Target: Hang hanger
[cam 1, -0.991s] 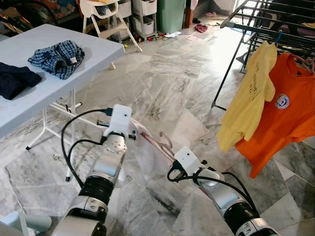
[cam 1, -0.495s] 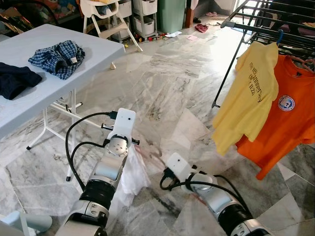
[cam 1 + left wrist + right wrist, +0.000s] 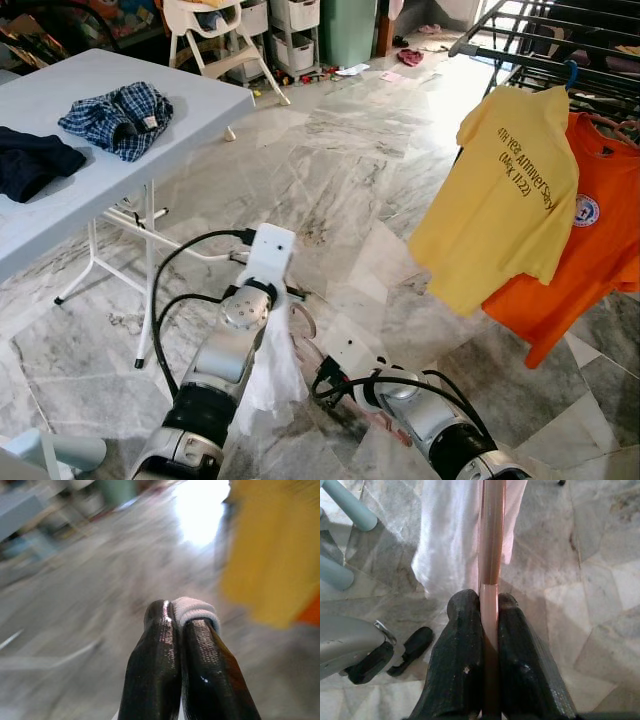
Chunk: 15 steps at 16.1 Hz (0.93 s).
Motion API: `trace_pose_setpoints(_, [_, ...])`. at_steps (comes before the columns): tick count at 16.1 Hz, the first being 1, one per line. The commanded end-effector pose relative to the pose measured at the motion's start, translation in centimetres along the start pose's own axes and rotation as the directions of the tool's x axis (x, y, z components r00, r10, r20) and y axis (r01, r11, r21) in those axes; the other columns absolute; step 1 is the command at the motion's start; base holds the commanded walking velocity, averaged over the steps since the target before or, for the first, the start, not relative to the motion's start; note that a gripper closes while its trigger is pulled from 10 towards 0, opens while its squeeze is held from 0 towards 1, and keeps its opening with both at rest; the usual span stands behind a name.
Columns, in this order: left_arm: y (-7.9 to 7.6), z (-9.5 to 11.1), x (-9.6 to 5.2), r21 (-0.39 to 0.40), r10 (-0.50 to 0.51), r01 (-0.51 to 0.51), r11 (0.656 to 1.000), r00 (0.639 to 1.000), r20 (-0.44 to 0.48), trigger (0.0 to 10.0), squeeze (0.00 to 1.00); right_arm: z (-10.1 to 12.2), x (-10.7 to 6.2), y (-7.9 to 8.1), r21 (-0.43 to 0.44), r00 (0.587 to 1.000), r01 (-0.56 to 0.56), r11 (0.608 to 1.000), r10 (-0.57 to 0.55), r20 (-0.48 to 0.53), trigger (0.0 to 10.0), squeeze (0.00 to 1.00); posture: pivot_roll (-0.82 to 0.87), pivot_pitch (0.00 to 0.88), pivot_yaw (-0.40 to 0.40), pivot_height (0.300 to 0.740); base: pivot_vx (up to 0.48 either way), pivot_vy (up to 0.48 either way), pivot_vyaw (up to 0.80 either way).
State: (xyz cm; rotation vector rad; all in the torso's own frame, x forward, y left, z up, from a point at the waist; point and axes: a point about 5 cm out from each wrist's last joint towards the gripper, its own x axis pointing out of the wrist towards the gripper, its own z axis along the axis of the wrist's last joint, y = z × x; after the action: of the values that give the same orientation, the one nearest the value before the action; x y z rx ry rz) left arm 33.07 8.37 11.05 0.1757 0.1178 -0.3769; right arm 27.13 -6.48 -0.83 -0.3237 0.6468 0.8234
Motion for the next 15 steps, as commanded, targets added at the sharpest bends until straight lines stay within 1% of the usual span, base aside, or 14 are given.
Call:
trace_pose_setpoints(1, [-0.1,1.7,-0.1,-0.014,-0.075,0.077,0.997,0.993,0.094,10.0,0.0,0.3,0.2,0.0,0.026,1.0,0.006,1.0,-0.007,0.002,10.0,0.0,-0.04,0.035,0.07,0.74,0.0,0.0,0.0])
trace_pose_setpoints(2, [0.2,1.7,-0.3,-0.048,-0.083,0.087,0.995,0.993,0.084,10.0,0.0,0.3,0.0,-0.7,0.055,0.998,0.069,0.996,-0.069,0.002,10.0,0.0,-0.04,0.036,0.07,0.74,0.0,0.0,0.0])
trace_pose_setpoints(3, [0.6,1.8,-0.4,-0.051,-0.074,0.079,0.996,0.993,0.089,10.0,0.0,0.3,-0.2,-1.6,0.094,0.989,0.145,0.985,-0.146,0.003,10.0,0.0,-0.04,0.035,0.069,0.74,0.0,0.0,0.0])
trace_pose_setpoints(4, [1.4,1.6,-0.6,-0.052,-0.053,0.057,0.997,0.995,0.084,10.0,0.0,0.3,-0.6,-2.8,0.153,0.975,0.218,0.964,-0.223,0.01,10.0,0.0,-0.04,0.035,0.069,0.74,0.0,0.0,0.0])
trace_pose_setpoints(5, [2.2,1.3,-0.8,-0.051,-0.027,0.031,0.998,0.997,0.077,10.0,0.0,0.4,-0.9,-3.6,0.208,0.962,0.262,0.942,-0.272,0.022,10.0,0.0,-0.04,0.034,0.069,0.74,0.0,0.0,0.0])
trace_pose_setpoints(6, [3.9,0.6,-1.2,-0.038,0.024,-0.021,0.999,0.997,0.068,10.0,0.0,0.5,-1.6,-5.0,0.268,0.943,0.308,0.913,-0.33,0.043,10.0,0.0,-0.04,0.034,0.069,0.74,0.0,0.0,0.0])
trace_pose_setpoints(8, [5.7,-0.4,-1.9,-0.028,0.084,-0.083,0.996,0.996,0.039,10.0,0.0,0.6,-2.6,-6.6,0.321,0.919,0.351,0.88,-0.389,0.06,10.0,0.0,-0.04,0.036,0.068,0.74,0.0,0.0,0.0])
trace_pose_setpoints(9, [5.8,-0.5,-1.9,-0.027,0.087,-0.086,0.996,0.996,0.036,10.0,0.0,0.6,-2.7,-6.7,0.324,0.916,0.357,0.876,-0.396,0.062,10.0,0.0,-0.04,0.036,0.068,0.74,0.0,0.0,0.0])
trace_pose_setpoints(10, [6.0,-1.1,-2.2,-0.031,0.097,-0.096,0.995,0.995,0.019,10.0,0.0,0.9,-3.1,-7.5,0.368,0.905,0.368,0.854,-0.42,0.069,10.0,0.0,-0.04,0.038,0.063,0.74,0.0,0.0,0.0])
trace_pose_setpoints(11, [5.6,-2.0,-2.5,-0.033,0.091,-0.091,0.995,0.996,-0.002,10.0,0.0,1.8,-3.7,-8.8,0.442,0.878,0.388,0.809,-0.471,0.092,10.0,0.0,-0.05,0.039,0.061,0.74,0.0,0.0,0.0])
trace_pose_setpoints(12, [4.9,-2.3,-2.6,-0.039,0.075,-0.075,0.996,0.997,-0.001,10.0,0.0,2.5,-4.2,-9.7,0.503,0.854,0.399,0.767,-0.51,0.101,10.0,0.0,-0.05,0.039,0.058,0.74,0.0,0.0,0.0])
trace_pose_setpoints(13, [4.3,-2.4,-2.5,-0.046,0.063,-0.063,0.997,0.998,0.002,10.0,0.0,3.0,-4.5,-10.3,0.538,0.838,0.405,0.74,-0.536,0.106,10.0,0.0,-0.05,0.04,0.051,0.74,0.0,0.0,0.0])
trace_pose_setpoints(14, [3.0,-2.8,-2.4,-0.052,0.035,-0.036,0.998,0.999,-0.005,10.0,0.0,4.2,-5.0,-11.4,0.638,0.796,0.4,0.658,-0.594,0.113,10.0,0.0,-0.05,0.039,0.043,0.74,0.0,0.0,0.0])
trace_pose_setpoints(15, [2.7,-2.9,-2.3,-0.054,0.028,-0.028,0.998,1.0,-0.01,10.0,0.0,4.4,-5.1,-11.5,0.654,0.792,0.394,0.646,-0.6,0.115,10.0,0.0,-0.05,0.039,0.042,0.74,0.0,0.0,0.0])
